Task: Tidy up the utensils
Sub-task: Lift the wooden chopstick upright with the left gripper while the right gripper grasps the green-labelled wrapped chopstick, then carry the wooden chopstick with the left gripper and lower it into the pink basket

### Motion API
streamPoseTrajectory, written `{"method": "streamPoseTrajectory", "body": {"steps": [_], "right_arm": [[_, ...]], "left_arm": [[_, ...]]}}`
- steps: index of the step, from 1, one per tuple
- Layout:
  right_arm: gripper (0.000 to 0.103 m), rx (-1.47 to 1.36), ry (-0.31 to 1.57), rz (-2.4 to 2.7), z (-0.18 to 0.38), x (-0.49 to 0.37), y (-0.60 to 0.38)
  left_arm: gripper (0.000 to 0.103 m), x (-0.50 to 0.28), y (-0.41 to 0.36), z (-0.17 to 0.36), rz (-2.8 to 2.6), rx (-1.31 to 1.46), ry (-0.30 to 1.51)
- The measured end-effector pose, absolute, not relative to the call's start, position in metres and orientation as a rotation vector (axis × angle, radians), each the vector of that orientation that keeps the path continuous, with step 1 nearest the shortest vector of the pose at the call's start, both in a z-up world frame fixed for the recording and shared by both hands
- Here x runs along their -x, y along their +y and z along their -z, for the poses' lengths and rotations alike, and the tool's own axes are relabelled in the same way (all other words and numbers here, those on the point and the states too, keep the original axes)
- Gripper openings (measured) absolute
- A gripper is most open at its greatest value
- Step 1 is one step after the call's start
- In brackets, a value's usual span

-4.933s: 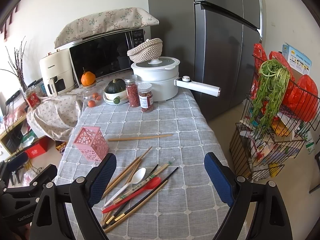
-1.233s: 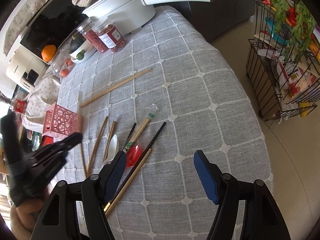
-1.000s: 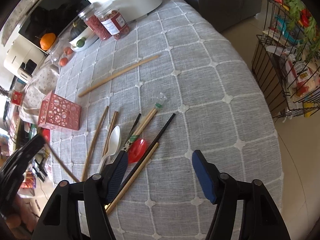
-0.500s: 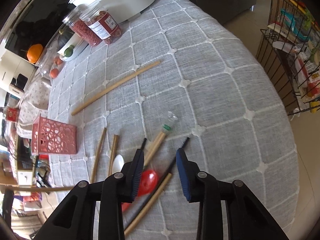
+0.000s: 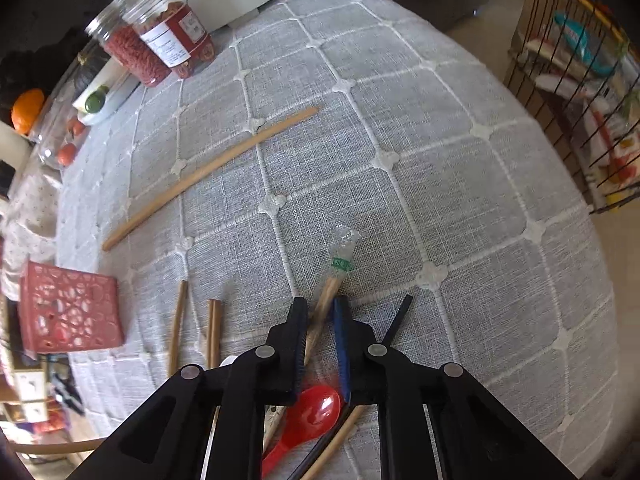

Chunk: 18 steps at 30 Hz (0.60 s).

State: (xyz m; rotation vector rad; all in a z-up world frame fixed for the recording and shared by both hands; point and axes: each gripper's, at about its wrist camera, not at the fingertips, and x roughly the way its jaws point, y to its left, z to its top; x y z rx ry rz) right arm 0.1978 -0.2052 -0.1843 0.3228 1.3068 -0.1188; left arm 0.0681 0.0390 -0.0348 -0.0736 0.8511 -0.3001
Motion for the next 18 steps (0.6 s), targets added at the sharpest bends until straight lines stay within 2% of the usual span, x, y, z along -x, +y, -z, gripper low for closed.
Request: {"method": "streamPoseTrajectory", "body": {"steps": [5, 10, 14, 15, 18], "right_arm": [[0.005, -0.424, 1.290, 0.090, 0.184, -0.198, -0.214], [0.005, -0.500, 1.216, 0.039, 0.161, -0.193, -0.228], [0.005, -0.531, 1.138, -0.020, 0.132, -0.185, -0.230], [0.005, -0.541, 1.119, -0.040, 0.127, -0.178, -0.231], [0.005, -0.554, 1.067, -0.085, 0.108, -0.171, -0.231]], "left_arm": [[0.005, -0.068, 0.045, 0.027, 0.276, 0.108, 0.821], [0.005, -0.067, 0.053, 0.009, 0.268, 0.162, 0.744], [0.005, -0.061, 0.060, -0.016, 0.234, 0.193, 0.616], [0.000, -0.061, 0.063, -0.023, 0.219, 0.201, 0.579], [0.000, -0.064, 0.070, -0.031, 0.168, 0.221, 0.498]]}}
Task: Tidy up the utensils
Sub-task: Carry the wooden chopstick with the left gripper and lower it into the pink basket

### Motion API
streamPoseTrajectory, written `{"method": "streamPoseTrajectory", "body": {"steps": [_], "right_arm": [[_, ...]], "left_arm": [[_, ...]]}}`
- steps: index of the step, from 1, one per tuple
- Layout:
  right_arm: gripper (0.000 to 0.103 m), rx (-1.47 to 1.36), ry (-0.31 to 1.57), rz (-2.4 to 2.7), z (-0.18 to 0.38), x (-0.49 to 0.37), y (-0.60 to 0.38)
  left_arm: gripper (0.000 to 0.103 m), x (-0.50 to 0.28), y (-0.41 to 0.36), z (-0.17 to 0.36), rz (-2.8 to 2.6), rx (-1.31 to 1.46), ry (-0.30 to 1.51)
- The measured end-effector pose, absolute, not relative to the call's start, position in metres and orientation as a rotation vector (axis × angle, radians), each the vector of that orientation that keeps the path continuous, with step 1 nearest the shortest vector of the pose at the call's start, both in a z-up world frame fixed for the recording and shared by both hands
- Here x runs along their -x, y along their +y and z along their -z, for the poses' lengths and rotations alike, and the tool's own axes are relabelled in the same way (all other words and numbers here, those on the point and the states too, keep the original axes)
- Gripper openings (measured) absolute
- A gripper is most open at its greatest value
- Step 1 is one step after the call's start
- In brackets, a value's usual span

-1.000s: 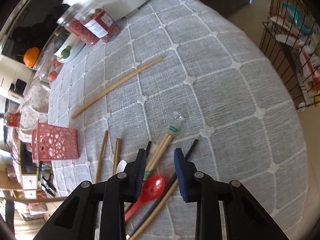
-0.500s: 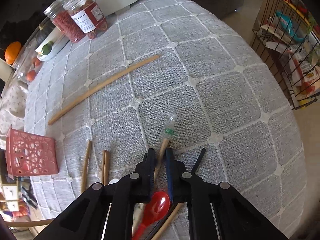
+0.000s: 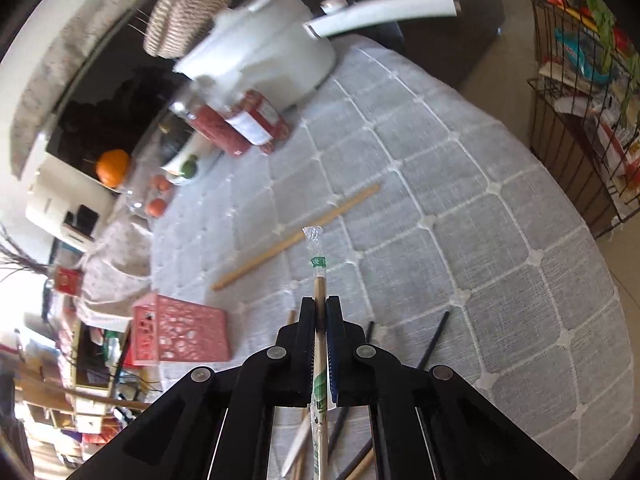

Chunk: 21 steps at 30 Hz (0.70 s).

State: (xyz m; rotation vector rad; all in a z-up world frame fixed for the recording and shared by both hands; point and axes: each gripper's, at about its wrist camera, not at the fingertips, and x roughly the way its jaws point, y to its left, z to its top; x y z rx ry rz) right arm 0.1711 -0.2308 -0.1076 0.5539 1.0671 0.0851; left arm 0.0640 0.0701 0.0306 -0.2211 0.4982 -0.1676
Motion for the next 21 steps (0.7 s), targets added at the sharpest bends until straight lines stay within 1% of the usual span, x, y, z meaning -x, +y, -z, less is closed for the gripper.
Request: {"method": "streamPoseTrajectory", "body": {"steps": [3, 4, 6, 9, 11, 12, 13, 14, 15, 17, 21], "right_arm": [[0.005, -0.537, 1.021, -0.110, 0.092, -0.164, -0.225], [0.005, -0.525, 1.010, -0.114, 0.088, -0.163, -0.222], [0.005, -0.503, 0.994, -0.129, 0.083, -0.158, -0.214], [0.005, -0.500, 1.003, -0.166, 0.081, -0.156, -0.206], [0.005, -0.488, 1.011, -0.180, 0.080, -0.154, -0.203], [0.005, -0.487, 1.014, -0.184, 0.080, -0.154, -0.202], [0.005, -0.492, 1.019, -0.188, 0.080, -0.153, -0.202], [0.005, -0.498, 1.023, -0.190, 0.081, -0.153, -0.203], [0.005, -0.507, 1.027, -0.190, 0.082, -0.152, -0.203], [0.005, -0.518, 1.038, -0.195, 0.084, -0.152, -0.203], [0.005, -0.516, 1.051, -0.197, 0.087, -0.151, -0.202]], "left_arm": [[0.000, -0.074, 0.073, -0.027, 0.136, 0.240, 0.448], [0.000, -0.080, 0.073, -0.023, 0.118, 0.236, 0.472], [0.000, -0.095, 0.079, -0.008, 0.165, 0.293, 0.629], [0.001, -0.104, 0.088, 0.007, 0.138, 0.326, 0.710], [0.009, -0.108, 0.092, 0.016, 0.132, 0.320, 0.752], [0.025, -0.109, 0.095, 0.022, 0.122, 0.327, 0.771], [0.050, -0.108, 0.097, 0.027, 0.116, 0.331, 0.786], [0.059, -0.109, 0.099, 0.034, 0.104, 0.328, 0.805], [0.061, -0.110, 0.101, 0.042, 0.077, 0.315, 0.818], [0.061, -0.111, 0.106, 0.056, 0.027, 0.292, 0.879], [0.061, -0.112, 0.141, 0.079, -0.071, 0.372, 0.975]]}}
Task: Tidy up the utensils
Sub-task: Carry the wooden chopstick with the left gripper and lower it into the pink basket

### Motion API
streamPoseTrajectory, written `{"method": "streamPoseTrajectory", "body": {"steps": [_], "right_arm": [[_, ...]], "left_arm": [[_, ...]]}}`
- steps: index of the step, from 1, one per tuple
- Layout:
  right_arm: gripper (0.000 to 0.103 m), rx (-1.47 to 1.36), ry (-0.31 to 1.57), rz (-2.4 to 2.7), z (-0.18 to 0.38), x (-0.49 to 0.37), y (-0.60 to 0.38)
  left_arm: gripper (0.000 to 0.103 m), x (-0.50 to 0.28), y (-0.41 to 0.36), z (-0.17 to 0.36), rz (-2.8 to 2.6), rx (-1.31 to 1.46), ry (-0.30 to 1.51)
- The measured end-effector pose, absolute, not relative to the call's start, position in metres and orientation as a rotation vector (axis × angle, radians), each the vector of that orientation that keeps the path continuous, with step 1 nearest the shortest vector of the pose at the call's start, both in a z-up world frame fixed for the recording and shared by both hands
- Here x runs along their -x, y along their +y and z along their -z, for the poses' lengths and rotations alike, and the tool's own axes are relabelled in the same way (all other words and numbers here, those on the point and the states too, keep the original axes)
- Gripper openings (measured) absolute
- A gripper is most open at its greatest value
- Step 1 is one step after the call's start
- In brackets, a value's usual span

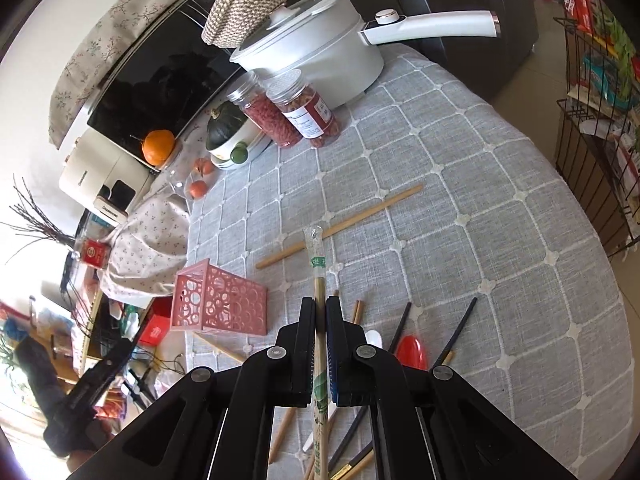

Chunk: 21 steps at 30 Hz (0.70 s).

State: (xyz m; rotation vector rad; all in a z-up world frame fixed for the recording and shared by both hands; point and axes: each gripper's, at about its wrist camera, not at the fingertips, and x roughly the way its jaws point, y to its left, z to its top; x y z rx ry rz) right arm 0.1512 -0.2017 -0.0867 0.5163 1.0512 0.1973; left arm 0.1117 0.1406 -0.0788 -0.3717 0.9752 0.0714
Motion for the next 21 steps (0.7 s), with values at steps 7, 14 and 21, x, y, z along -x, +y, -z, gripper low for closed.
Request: {"method": "streamPoseTrajectory", "body": {"steps": [7, 14, 21], "right_arm": [[0.005, -0.514, 1.067, -0.199, 0.090, -0.153, -0.198], [0.005, -0.508, 1.091, -0.200, 0.097, -0.156, -0.199], [0.006, -0.489, 1.115, -0.170, 0.105, -0.160, -0.212]], "left_arm": [[0.050, -0.127, 0.200, 0.126, -0.212, 0.545, 1.071], [0.042, -0.165, 0.231, 0.168, -0.324, 0.644, 1.070], [0.028, -0.184, 0.237, 0.193, -0.333, 0.698, 1.037]]}}
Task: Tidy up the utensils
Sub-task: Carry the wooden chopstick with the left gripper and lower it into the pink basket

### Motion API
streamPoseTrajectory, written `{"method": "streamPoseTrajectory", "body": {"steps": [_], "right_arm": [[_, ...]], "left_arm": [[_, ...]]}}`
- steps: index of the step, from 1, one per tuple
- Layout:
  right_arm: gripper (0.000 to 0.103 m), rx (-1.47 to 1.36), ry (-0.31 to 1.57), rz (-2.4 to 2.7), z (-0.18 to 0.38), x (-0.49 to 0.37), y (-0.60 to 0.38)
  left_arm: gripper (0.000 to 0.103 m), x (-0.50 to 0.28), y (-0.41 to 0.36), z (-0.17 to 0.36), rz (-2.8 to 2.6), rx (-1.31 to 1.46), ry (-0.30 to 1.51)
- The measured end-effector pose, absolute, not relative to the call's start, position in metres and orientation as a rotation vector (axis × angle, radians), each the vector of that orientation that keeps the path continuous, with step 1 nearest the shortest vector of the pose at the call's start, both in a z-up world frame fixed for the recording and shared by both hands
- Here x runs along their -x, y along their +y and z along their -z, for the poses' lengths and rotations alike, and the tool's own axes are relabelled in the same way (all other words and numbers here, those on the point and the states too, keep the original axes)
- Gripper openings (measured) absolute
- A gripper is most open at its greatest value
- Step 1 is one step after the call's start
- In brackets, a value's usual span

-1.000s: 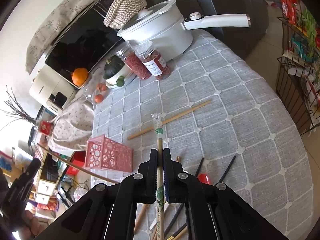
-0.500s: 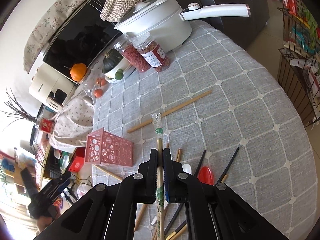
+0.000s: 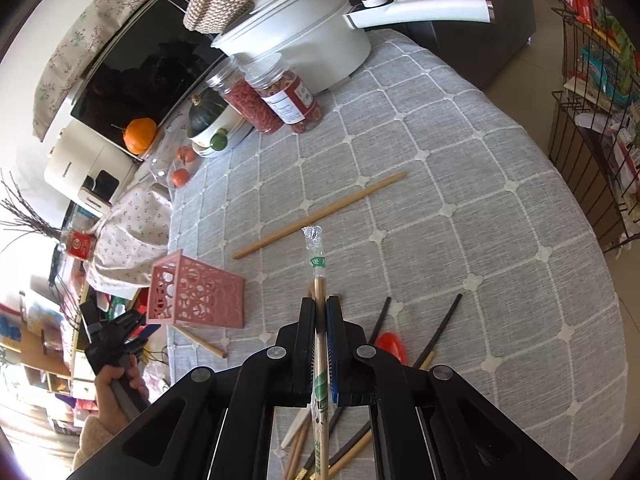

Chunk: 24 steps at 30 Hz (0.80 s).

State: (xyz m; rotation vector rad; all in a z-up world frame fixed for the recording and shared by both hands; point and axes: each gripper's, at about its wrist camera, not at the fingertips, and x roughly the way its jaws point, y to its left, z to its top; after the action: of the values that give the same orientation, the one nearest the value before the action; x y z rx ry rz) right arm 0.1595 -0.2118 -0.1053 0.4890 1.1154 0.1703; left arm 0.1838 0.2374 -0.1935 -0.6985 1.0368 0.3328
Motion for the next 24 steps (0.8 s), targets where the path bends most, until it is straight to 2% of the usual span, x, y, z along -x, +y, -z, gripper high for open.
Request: {"method": "streamPoseTrajectory", "body": {"steps": [2, 4, 8, 12, 19, 24], "right_arm": [[0.006, -0.489, 1.124, -0.161, 0.109, -0.161, -0.214], [0.006, -0.489, 1.131, -0.159, 0.111, -0.162, -0.214], [0.006, -0.484, 1.139, -0.161, 0.114, -0.162, -0.211], [0.006, -0.482, 1.138, -0.165, 0.113, -0.161, -0.209], [0.006, -0.476, 1.122, -0.167, 0.108, -0.156, -0.208], [0.006, -0.460, 1.097, -0.177, 0.099, -0.152, -0.206]], "left_arm": [[0.024, -0.187, 0.241, 0.200, -0.335, 0.717, 1.031], [0.015, -0.187, 0.243, 0.204, -0.321, 0.752, 1.009], [0.014, -0.187, 0.240, 0.202, -0.302, 0.735, 0.988], [0.006, -0.182, 0.238, 0.186, -0.290, 0.681, 0.951], [0.005, -0.171, 0.228, 0.154, -0.206, 0.604, 0.908], [0.006, -0.156, 0.212, 0.110, -0.146, 0.546, 0.823]]}}
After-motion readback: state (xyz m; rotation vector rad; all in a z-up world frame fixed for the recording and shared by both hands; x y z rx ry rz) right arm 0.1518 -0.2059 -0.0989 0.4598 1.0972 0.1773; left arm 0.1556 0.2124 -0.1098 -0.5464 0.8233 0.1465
